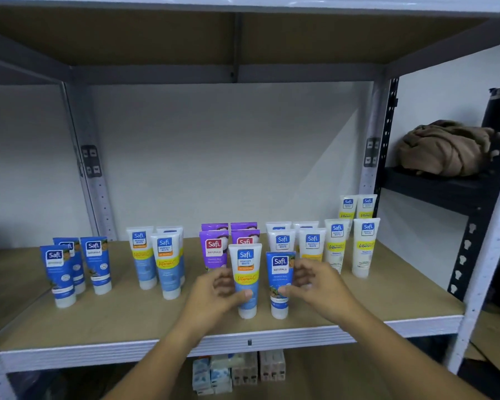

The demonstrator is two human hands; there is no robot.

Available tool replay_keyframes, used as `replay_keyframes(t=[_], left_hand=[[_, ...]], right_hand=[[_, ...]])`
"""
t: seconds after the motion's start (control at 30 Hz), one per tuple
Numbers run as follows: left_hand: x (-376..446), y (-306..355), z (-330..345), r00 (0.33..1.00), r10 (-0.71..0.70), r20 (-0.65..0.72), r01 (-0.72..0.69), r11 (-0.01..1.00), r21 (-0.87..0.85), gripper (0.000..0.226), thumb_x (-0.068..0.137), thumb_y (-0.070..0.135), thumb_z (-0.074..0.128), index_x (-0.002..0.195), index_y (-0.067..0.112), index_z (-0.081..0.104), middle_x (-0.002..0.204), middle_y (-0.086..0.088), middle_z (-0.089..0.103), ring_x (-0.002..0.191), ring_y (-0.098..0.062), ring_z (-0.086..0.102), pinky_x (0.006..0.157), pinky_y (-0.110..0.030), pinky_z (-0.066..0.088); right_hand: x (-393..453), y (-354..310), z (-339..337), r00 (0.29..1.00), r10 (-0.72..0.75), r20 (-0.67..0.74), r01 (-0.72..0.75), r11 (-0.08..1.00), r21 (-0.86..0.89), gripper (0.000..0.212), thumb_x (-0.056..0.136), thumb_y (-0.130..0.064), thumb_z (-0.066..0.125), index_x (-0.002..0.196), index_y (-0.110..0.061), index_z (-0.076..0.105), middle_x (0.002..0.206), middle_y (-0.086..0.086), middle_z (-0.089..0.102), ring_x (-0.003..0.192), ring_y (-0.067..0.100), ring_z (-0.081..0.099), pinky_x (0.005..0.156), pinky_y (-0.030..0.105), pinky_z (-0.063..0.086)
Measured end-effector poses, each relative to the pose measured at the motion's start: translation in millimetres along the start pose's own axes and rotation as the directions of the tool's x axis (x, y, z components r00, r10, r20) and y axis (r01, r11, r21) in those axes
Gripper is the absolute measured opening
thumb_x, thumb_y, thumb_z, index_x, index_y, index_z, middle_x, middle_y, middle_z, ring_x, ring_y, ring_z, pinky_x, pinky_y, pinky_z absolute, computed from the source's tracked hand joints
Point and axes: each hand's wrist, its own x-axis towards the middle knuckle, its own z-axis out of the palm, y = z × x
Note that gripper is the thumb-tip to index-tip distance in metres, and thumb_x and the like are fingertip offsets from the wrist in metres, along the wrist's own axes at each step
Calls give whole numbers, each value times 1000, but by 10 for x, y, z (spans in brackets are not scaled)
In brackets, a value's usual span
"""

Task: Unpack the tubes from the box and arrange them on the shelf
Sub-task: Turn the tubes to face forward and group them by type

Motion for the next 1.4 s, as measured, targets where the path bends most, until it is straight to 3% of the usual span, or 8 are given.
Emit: replay_keyframes(t=[0.13,0.37,0.63,0.9,1.13,1.3,1.4], left_hand=[[-86,-201,166,998,35,-60,-34,999,16,45,70,15,88,110,20,69,102,8,76,94,-6,70,81,-18,54],[-145,-230,127,994,65,-84,-63,998,27,42,76,13,83,115,23,69,104,13,75,97,-4,70,84,-19,55],[-321,-362,-436,987,42,-155,-31,997,76,42,78,16,82,116,24,67,106,13,75,101,-2,69,89,-21,55],[-535,-511,-1202,964,-20,-264,57,990,132,44,77,19,82,108,42,60,100,24,72,100,5,67,85,-11,52],[-693,-638,-1820,936,-33,-351,109,974,198,49,79,26,81,122,34,59,112,16,72,107,1,66,96,-22,52],[-791,-703,-2142,908,-37,-418,148,960,237,44,81,21,78,112,44,57,101,31,70,105,5,66,91,-16,52],[-842,-753,-2294,879,-23,-476,163,954,253,45,81,15,78,119,31,60,102,29,71,104,3,67,90,-15,52]], right_hand=[[-103,233,132,1000,18,11,-18,998,61,40,66,-18,90,101,-21,71,95,-4,76,85,14,71,81,31,59],[-130,226,314,998,-63,-21,65,995,81,39,69,-16,89,101,-27,70,95,-11,75,80,12,71,79,32,58],[-16,23,858,988,-136,67,131,988,80,37,71,-22,87,101,-33,68,97,-14,74,84,10,70,83,37,58],[164,-217,1614,974,-173,147,154,979,132,37,71,-23,87,101,-32,67,97,-15,73,84,8,69,82,37,58],[314,-416,2241,956,-236,176,217,969,119,36,72,-25,86,102,-30,67,92,-20,73,80,1,69,77,25,58],[401,-573,2571,946,-274,174,259,960,104,35,72,-18,85,95,-32,63,84,-22,71,76,-6,67,68,6,48],[477,-630,2768,947,-264,185,246,962,115,34,74,-15,84,99,-26,64,85,-17,71,77,-6,66,68,5,47]])
